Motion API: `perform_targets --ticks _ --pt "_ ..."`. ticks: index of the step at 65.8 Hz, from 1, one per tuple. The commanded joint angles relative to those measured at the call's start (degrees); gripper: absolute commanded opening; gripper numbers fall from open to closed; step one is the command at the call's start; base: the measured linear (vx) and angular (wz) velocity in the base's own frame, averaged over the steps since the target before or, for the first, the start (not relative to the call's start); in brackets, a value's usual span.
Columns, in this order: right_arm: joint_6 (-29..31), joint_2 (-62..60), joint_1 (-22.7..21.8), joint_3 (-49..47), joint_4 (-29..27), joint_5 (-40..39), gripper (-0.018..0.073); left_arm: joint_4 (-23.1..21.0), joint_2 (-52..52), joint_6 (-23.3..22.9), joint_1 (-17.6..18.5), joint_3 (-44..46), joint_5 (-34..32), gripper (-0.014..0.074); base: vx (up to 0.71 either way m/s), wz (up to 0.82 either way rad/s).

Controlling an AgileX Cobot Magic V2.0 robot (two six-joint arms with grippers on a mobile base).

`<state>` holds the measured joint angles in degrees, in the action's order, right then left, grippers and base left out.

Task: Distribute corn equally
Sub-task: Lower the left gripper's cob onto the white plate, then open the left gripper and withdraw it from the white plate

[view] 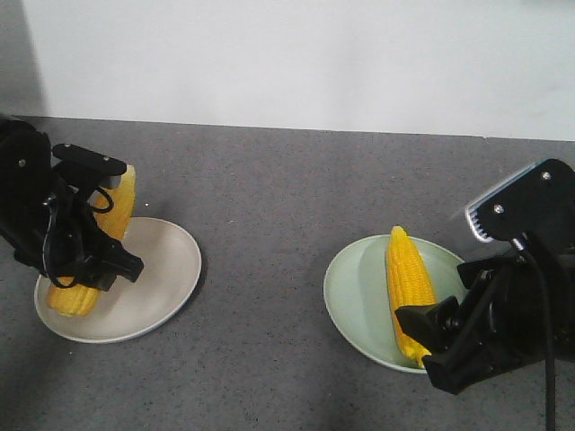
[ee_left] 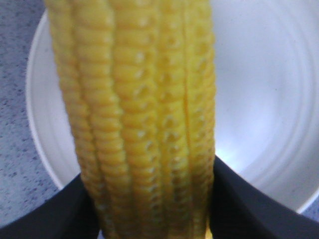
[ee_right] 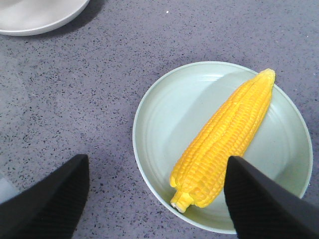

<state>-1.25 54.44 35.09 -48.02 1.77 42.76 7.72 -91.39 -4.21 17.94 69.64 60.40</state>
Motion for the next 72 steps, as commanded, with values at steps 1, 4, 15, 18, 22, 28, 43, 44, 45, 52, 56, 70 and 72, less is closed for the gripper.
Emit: perform_targets --ticks 1,4,15,18,22,28,43,44,45,52,56,70,72 --pt "0.1 -0.8 0.1 -1.6 0.6 -2.9 0.0538 -1.1 0.8 0.0 0.0 1.9 -2.0 0.0291 0.00 0.00" --pt "0.1 -0.8 0.1 -1.6 0.6 -2.8 0.0538 -1.2 0.4 0.0 0.0 1.9 -2.7 0.0291 0.00 0.00" --pt "0.1 -0.8 0.1 -1.6 0.6 -2.7 0.0538 -2.0 -1.1 0.0 0.0 1.9 -4.2 0.0291 0.00 0.00" --pt "0.1 -0.8 0.1 -1.6 0.6 -2.7 0.0538 -2.1 -1.7 0.0 0.0 1.9 -4.3 0.0291 0.00 0.00" --pt "0.1 -0.8 0.1 -1.6 0.6 -2.7 0.0538 -2.1 -2.4 0.0 0.0 1.9 -4.8 0.0291 0.00 0.00" --pt "0.1 -0.8 0.1 -1.6 0.6 -2.7 0.0538 -2.1 -3.1 0.0 0.0 1.9 -5.4 0.0292 0.00 0.00" --pt "0.1 -0.8 0.1 -1.6 0.6 -2.7 0.0538 -2.1 -3.6 0.0 0.0 1.8 -6.3 0.0357 0.00 0.00" --pt "0.1 -0.8 0.1 -1.6 0.6 -2.7 0.0538 -2.1 -3.6 0.0 0.0 1.8 -6.3 0.0370 0.00 0.00" --pt "0.1 -0.8 0.1 -1.6 0.6 -2.7 0.0538 -2.1 -3.6 0.0 0.0 1.8 -6.3 0.0375 0.00 0.00" --pt "0.1 -0.8 0.1 -1.6 0.6 -2.7 0.0538 -2.1 -3.6 0.0 0.0 1.8 -5.9 0.0434 0.00 0.00" --pt "0.1 -0.8 0.1 -1.6 0.6 -2.7 0.0538 -2.1 -3.6 0.0 0.0 1.8 -5.3 0.0456 0.00 0.00" --pt "0.1 -0.8 0.1 -1.6 0.6 -2.7 0.0538 -2.1 -3.6 -0.1 0.0 1.8 -5.2 0.0482 0.00 0.00" --pt "0.1 -0.8 0.1 -1.6 0.6 -2.7 0.0538 -2.1 -3.6 -0.1 0.0 1.8 -5.5 0.0482 0.00 0.00"
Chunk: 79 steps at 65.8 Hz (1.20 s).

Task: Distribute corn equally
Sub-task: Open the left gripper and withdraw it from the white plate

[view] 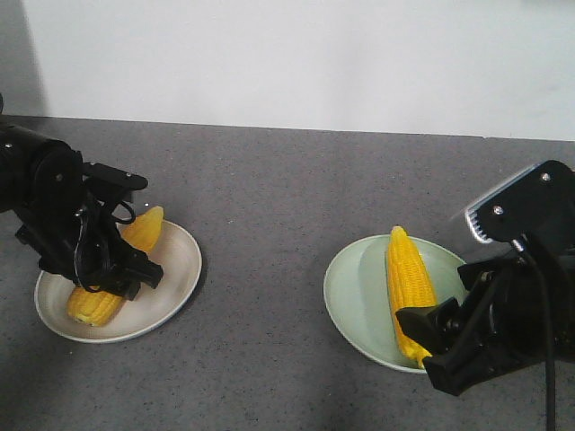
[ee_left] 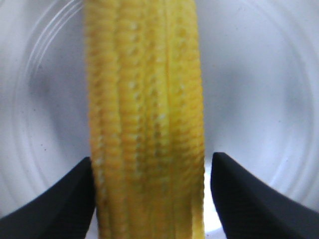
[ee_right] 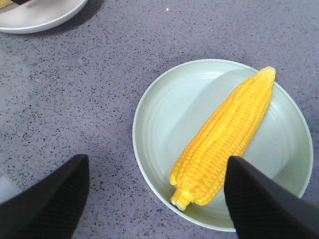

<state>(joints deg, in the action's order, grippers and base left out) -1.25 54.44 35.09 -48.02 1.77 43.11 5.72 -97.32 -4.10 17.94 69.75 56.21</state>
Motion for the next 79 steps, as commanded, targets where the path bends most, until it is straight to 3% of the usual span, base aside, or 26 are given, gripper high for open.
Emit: perform_targets --ticks 1,19,35,55,79 --pt "0.1 -0.8 0.1 -1.6 0.6 -3.0 0.0538 -0.1 2.3 -0.2 0.0 1.7 -1.5 0.0482 0.00 0.00" --pt "0.1 -0.8 0.1 -1.6 0.6 -3.0 0.0538 -0.3 6.7 -0.2 0.4 1.7 -2.1 0.0482 0.00 0.00" --pt "0.1 -0.8 0.1 -1.6 0.6 -3.0 0.0538 -0.4 16.9 -0.2 4.0 0.7 -6.0 0.0481 0.00 0.00" --pt "0.1 -0.8 0.1 -1.6 0.6 -3.0 0.0538 -0.6 32.5 -0.1 10.3 -10.8 -15.7 0.0481 0.00 0.00" --pt "0.1 -0.8 0.1 -1.6 0.6 -3.0 0.0538 -1.7 50.0 -0.1 11.6 -23.7 -22.4 0.0481 0.00 0.00"
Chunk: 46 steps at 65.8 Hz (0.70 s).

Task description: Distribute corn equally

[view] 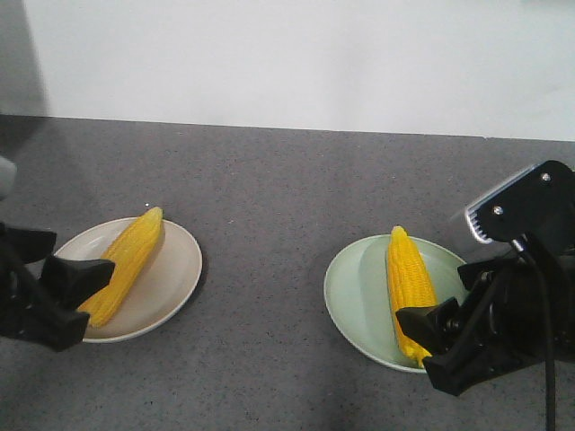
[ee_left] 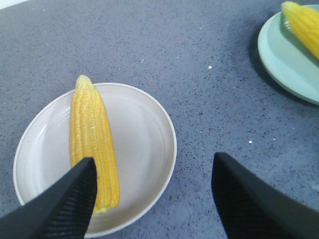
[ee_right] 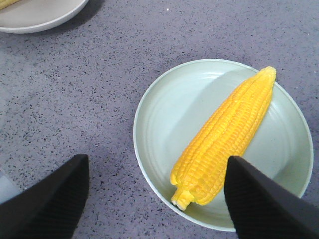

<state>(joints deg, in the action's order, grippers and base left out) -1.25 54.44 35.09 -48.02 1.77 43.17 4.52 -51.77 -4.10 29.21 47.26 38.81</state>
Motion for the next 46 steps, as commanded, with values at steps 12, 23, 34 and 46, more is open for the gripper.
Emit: perform_targets --ticks 12,23,34,46 --pt "0.1 -0.8 0.1 -1.6 0.6 -3.1 0.0538 -0.5 11.6 -0.1 0.3 -5.8 -7.9 0.0481 0.00 0.00" --pt "0.1 -0.8 0.1 -1.6 0.6 -3.1 0.0531 -0.5 14.9 -0.2 0.3 -8.1 -9.2 0.0465 0.00 0.00" --pt "0.1 -0.8 0.1 -1.6 0.6 -3.0 0.0445 -0.5 15.2 -0.8 0.3 -8.4 -9.3 0.0360 0.00 0.00" --pt "0.1 -0.8 0.1 -1.6 0.5 -2.7 0.0270 -0.5 15.2 -0.8 0.3 -8.4 -9.3 0.0186 0.00 0.00"
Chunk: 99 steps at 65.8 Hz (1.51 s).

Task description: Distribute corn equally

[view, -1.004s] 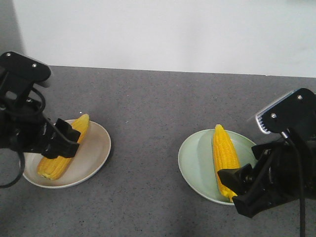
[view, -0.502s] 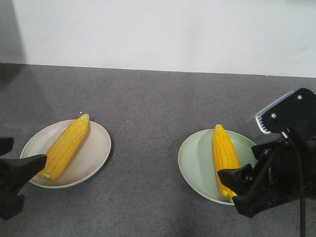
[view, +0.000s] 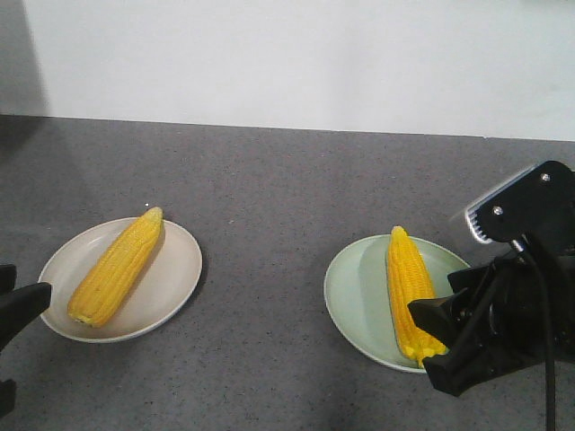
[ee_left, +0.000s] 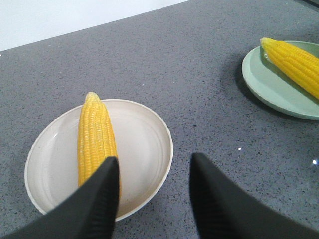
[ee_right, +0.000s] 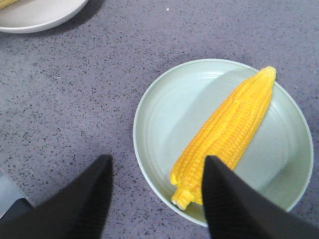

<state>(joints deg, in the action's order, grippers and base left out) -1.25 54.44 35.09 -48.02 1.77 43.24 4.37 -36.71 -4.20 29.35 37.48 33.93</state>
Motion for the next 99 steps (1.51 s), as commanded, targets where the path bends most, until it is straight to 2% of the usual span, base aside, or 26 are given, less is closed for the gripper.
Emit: perform_targets --ticks 1,11,20,73,78,84,99 --pt "0.1 -0.8 0.1 -1.6 0.5 -2.6 0.0247 -0.4 0.2 -0.7 0.2 1.4 -4.4 0.0167 0.00 0.00" --pt "0.1 -0.8 0.1 -1.5 0.5 -1.8 0.0092 -0.4 0.2 -0.7 0.2 1.4 -4.3 0.0045 0.00 0.00" --pt "0.1 -0.8 0.1 -1.5 0.5 -1.2 -0.0013 -0.3 0.2 -0.7 0.2 1.4 -4.3 -0.0009 0.00 0.00" --pt "0.1 -0.8 0.1 -1.5 0.4 -1.0 -0.0008 -0.4 0.7 -0.7 0.0 1.3 -3.8 -0.0008 0.00 0.00" --pt "0.1 -0.8 0.1 -1.5 0.4 -0.8 -0.0008 -2.2 2.3 0.0 -1.5 1.2 -3.9 -0.0008 0.00 0.00" --pt "0.1 -0.8 0.1 -1.5 0.4 -0.8 -0.0008 -3.5 5.8 2.2 -5.0 -0.7 -5.5 -0.0008 0.00 0.00" --pt "0.1 -0.8 0.1 -1.5 0.4 -0.4 -0.0008 -3.6 18.3 2.5 -14.7 -13.3 -15.2 -0.0008 0.00 0.00"
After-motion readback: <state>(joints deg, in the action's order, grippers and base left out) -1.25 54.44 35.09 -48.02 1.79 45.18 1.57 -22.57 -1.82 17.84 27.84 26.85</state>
